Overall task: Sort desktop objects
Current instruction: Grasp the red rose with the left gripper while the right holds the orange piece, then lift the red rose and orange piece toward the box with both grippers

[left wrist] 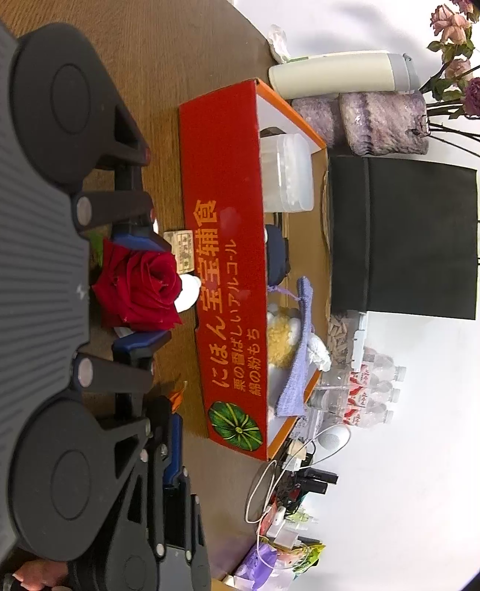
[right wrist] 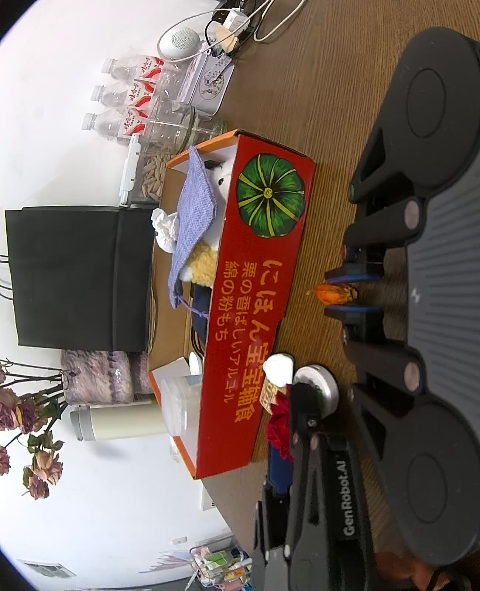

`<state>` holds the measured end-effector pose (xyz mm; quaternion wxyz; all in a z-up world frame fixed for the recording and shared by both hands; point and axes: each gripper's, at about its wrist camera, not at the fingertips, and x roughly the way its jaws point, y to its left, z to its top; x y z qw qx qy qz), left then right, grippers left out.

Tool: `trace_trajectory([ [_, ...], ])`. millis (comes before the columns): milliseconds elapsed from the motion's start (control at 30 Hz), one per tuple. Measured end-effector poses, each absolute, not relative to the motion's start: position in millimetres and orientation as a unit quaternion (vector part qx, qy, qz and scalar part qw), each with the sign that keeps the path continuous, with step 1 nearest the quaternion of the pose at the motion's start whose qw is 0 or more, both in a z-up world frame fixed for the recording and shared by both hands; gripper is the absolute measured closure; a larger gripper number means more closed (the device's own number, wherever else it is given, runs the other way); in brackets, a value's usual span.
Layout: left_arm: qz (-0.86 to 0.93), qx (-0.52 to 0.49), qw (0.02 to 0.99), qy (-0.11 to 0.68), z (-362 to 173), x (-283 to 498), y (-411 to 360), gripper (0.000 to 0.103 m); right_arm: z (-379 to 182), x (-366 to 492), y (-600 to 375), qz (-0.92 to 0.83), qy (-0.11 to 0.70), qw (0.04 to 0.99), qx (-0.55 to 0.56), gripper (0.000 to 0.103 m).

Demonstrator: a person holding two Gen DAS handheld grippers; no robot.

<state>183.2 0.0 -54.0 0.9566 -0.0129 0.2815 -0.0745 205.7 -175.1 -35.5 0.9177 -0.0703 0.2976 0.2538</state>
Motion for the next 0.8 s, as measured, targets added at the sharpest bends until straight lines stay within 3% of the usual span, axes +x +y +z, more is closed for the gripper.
trace_trajectory([
  [800, -0.12, -0.121, 0.932, 0.319, -54, 187, 23, 0.059, -31, 202, -175, 0.334, 0.291, 0.896, -0.009, 0.092],
])
